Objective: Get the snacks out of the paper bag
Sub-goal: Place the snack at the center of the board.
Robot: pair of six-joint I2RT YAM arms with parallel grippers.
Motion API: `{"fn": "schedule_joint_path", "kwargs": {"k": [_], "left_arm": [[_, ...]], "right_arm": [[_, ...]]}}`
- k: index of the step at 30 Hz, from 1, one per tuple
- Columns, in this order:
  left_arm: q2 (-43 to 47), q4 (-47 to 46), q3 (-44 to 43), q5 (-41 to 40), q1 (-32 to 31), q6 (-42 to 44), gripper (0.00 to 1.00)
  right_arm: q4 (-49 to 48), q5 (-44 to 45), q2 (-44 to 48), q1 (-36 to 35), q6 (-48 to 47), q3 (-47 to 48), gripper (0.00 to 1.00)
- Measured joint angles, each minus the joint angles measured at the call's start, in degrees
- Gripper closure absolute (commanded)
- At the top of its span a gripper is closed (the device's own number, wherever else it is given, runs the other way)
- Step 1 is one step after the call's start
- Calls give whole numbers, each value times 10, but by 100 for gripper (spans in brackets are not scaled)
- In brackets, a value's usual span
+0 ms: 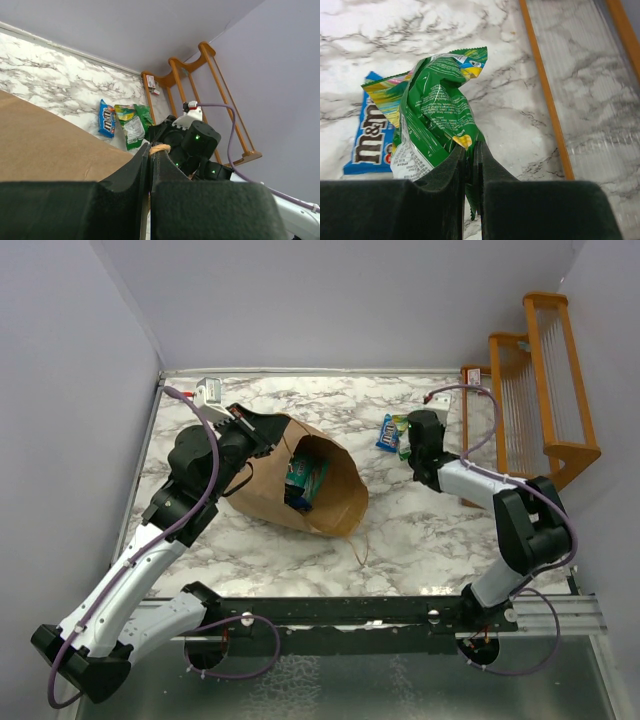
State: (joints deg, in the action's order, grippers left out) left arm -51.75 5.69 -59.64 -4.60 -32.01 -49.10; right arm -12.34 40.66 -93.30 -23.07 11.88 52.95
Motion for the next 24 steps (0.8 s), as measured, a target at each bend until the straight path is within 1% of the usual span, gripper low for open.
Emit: {"fn": "schedule_joint_path", "kwargs": {"k": [5, 9, 13, 15, 16, 20, 24], "left_arm": [[0, 0, 0, 0, 0, -3, 100], [0, 0, 1, 0, 0, -6, 100], [0, 0, 1, 0, 0, -8, 100], [0, 0, 1, 0, 0, -8, 100], [0, 0, 1, 0, 0, -8, 100], [0, 0, 1, 0, 0, -9, 100], [0, 0, 1, 0, 0, -10, 100]], "right_arm": [[13, -18, -13, 42, 47, -8, 91], [12, -27, -30, 54, 74, -8, 82], [12, -31, -55, 56, 85, -8, 70], [11, -35, -63, 56, 85, -7, 60], [11, -40, -64, 56, 86, -6, 57], [4, -65, -57, 57, 86, -6, 50], [6, -95, -7, 58, 85, -22, 43]]}}
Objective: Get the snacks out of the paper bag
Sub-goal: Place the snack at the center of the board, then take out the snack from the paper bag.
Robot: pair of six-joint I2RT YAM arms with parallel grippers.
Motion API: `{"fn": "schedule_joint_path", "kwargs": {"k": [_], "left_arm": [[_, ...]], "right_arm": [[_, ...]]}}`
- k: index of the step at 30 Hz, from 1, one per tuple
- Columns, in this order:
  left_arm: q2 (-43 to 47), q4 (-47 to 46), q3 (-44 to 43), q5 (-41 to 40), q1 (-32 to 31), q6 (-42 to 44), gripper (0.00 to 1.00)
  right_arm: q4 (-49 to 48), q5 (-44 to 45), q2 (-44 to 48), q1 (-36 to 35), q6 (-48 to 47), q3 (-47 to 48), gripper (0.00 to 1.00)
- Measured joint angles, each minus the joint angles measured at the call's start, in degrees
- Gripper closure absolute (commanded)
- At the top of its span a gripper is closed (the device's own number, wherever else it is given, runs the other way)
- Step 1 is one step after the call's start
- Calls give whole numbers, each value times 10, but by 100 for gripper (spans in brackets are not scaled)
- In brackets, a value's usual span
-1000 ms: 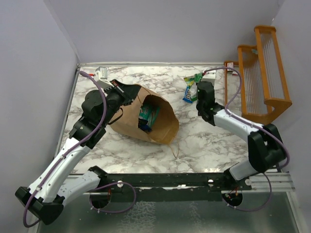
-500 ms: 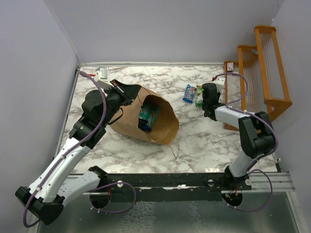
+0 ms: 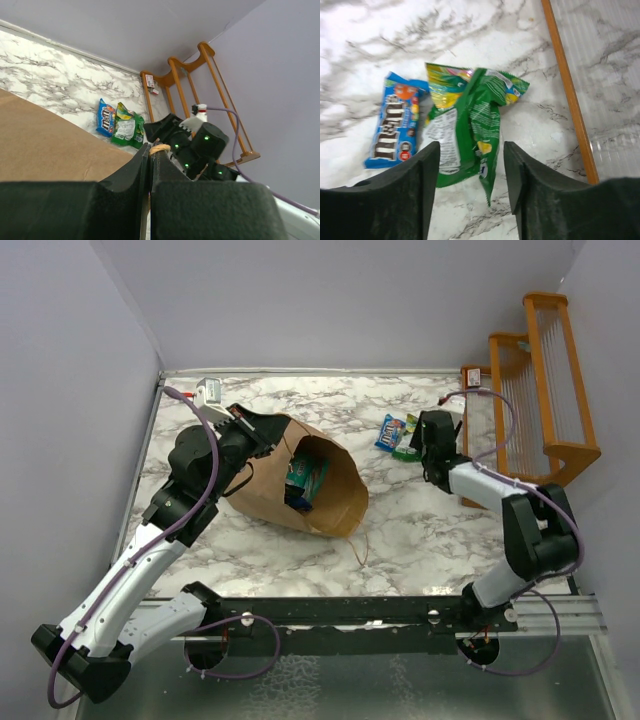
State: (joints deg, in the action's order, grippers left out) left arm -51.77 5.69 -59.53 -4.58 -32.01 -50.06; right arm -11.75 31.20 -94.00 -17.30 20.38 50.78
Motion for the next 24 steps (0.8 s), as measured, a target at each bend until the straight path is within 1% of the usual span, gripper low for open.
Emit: {"fn": "schedule_joint_path", "kwargs": {"k": [3, 5, 7, 11, 15, 17, 19, 21, 24], "left_arm": [[0, 0, 0, 0, 0, 0, 100], [0, 0, 0, 0, 0, 0, 100], [0, 3, 0, 0, 0, 0, 100], [0, 10, 0, 0, 0, 1, 100], [0, 23, 0, 0, 0, 10, 100], [0, 29, 0, 0, 0, 12, 100], [-1, 30, 0, 0, 0, 14, 100], [-2, 30, -1, 0, 0, 16, 100], [-2, 30, -1, 0, 0, 18, 100]], "right_arm": [[5, -31, 66, 1, -2, -13, 38], [2, -85, 124, 1, -6, -19, 37], [-25, -151, 176, 2, -14, -40, 36], [-111, -327, 275, 2, -28, -117, 35], [-172, -492, 325, -1, -28, -179, 32], [-207, -551, 349, -13, -28, -214, 32], [-242, -594, 368, -39, -29, -240, 32], [-281, -632, 381, -96, -41, -259, 32], [-322, -674, 382, -176, -76, -273, 34]]}}
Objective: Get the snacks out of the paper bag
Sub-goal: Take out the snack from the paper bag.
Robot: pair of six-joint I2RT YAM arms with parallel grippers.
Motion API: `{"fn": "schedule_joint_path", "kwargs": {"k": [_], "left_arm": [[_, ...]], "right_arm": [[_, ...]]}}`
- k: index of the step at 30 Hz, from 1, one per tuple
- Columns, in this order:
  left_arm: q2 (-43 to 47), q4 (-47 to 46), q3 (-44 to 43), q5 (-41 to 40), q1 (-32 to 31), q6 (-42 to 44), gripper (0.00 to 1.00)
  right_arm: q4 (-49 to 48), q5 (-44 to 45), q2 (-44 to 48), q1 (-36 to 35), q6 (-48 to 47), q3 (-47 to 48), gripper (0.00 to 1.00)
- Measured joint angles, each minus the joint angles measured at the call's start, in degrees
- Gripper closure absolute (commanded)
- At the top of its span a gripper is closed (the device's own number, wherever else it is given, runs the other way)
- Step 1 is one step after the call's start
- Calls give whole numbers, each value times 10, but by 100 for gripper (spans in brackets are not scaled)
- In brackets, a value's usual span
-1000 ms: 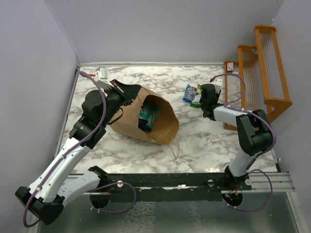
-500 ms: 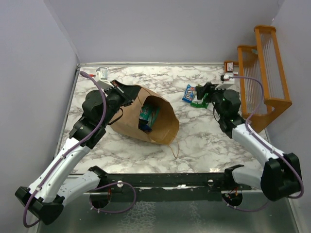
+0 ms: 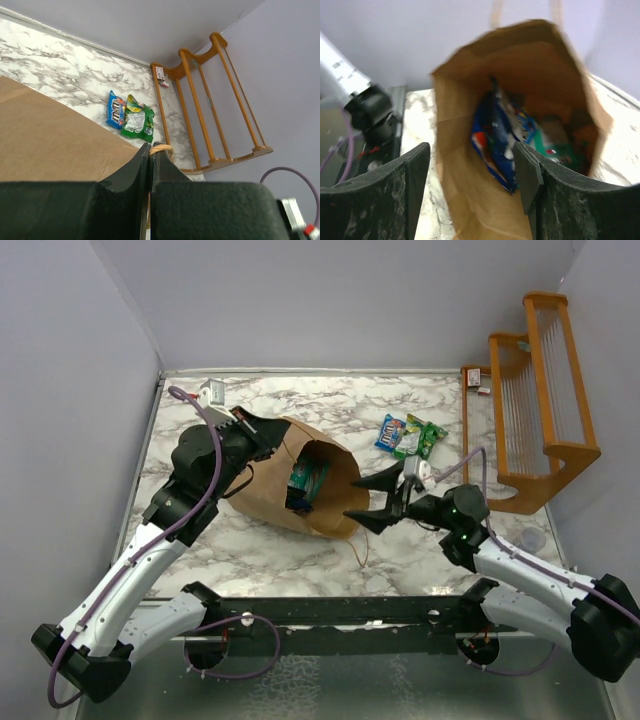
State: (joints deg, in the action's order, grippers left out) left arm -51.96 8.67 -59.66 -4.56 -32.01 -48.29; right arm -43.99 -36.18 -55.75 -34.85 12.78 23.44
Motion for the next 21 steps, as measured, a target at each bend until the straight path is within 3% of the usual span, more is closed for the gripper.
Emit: {"fn": "schedule_joint_path", "kwargs": {"k": [7, 13, 21], "left_arm": [[0, 1, 0, 5, 0, 0, 100], [0, 0, 0, 12, 0, -3, 100], [0, 0, 0, 19, 0, -9, 100]], "right_arm": [[30, 12, -86, -140, -167, 43, 40], [85, 80, -170, -146, -261, 116, 41], [94, 103, -205, -147, -292, 138, 47]]}}
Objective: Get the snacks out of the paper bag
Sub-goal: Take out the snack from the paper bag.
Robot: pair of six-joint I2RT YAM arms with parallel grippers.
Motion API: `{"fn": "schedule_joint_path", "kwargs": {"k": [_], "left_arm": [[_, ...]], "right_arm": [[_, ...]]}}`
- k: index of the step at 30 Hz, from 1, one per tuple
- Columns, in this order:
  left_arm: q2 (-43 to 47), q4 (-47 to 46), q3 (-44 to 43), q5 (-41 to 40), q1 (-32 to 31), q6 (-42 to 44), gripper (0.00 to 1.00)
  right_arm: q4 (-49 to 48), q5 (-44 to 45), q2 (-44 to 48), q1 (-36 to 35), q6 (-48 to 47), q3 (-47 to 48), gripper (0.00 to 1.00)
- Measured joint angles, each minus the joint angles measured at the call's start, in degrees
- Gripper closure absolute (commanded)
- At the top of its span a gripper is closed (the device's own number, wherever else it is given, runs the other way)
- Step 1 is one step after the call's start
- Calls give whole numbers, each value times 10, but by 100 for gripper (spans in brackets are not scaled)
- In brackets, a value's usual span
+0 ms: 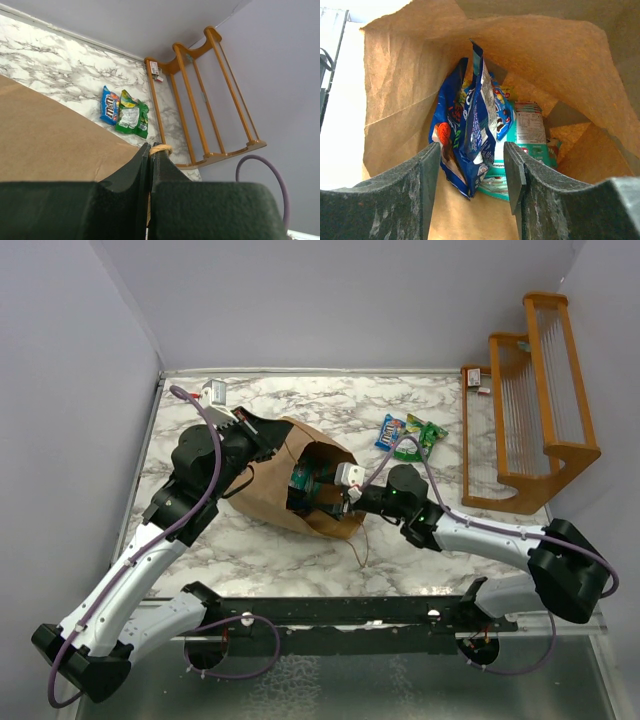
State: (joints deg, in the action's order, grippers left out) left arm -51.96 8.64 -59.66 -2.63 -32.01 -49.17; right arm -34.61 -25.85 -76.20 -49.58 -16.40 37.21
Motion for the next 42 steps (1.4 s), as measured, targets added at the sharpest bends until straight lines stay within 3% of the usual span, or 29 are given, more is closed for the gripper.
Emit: {"fn": "schedule_joint_path", "kwargs": {"k": [7, 15, 18, 30, 42], "left_arm": [[0, -2, 0, 3, 0, -4, 100], [0, -4, 0, 7, 0, -13, 100], [0, -5, 1, 7, 0, -15, 100], [0, -5, 3, 8, 0, -17, 100], [2, -3, 3, 6, 0, -14, 100]], "right_arm": [[-25, 0, -33, -7, 7, 2, 41], [-73, 3, -104, -14, 27, 29, 48], [-105, 3, -132, -19, 38, 34, 53], [-143, 10, -164, -29, 56, 42, 98], [-113, 66, -69, -29, 64, 24, 99]]}}
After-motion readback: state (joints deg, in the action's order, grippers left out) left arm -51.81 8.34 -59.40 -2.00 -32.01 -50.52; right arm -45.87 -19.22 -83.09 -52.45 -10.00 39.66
